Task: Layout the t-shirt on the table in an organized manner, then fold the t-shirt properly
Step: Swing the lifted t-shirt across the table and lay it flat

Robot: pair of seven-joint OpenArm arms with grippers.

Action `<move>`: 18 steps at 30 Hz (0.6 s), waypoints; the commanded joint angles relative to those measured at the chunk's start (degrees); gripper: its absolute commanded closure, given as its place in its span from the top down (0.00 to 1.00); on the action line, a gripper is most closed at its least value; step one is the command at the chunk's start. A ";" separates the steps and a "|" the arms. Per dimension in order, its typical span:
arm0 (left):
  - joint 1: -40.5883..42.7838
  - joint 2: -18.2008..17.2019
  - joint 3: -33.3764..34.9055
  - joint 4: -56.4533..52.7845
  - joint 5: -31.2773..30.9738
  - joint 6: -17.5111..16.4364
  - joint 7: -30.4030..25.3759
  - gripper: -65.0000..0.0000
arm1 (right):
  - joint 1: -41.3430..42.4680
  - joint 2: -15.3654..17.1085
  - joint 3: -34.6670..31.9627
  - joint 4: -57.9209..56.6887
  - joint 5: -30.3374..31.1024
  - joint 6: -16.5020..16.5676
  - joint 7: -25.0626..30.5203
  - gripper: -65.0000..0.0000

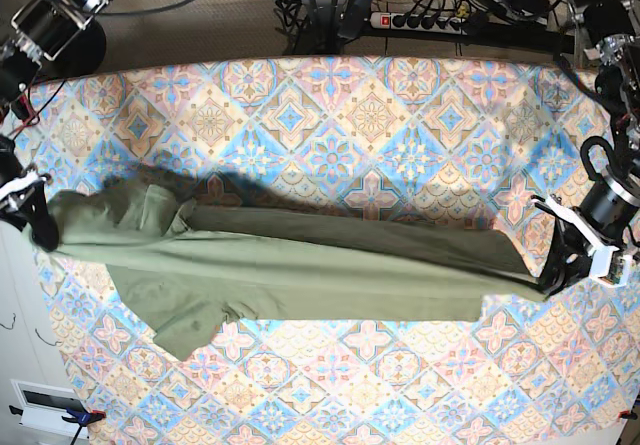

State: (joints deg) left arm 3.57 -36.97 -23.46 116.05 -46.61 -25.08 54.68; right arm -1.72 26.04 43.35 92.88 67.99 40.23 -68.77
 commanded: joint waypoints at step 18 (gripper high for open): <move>14.84 -0.88 -0.58 3.73 -1.52 0.25 -2.59 0.00 | -16.00 -1.47 8.47 2.55 0.89 -0.23 -4.85 0.01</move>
State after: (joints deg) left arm 18.85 -36.91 -23.35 118.85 -48.07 -25.21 53.43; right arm -17.87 22.94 51.22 94.56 68.01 39.88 -75.05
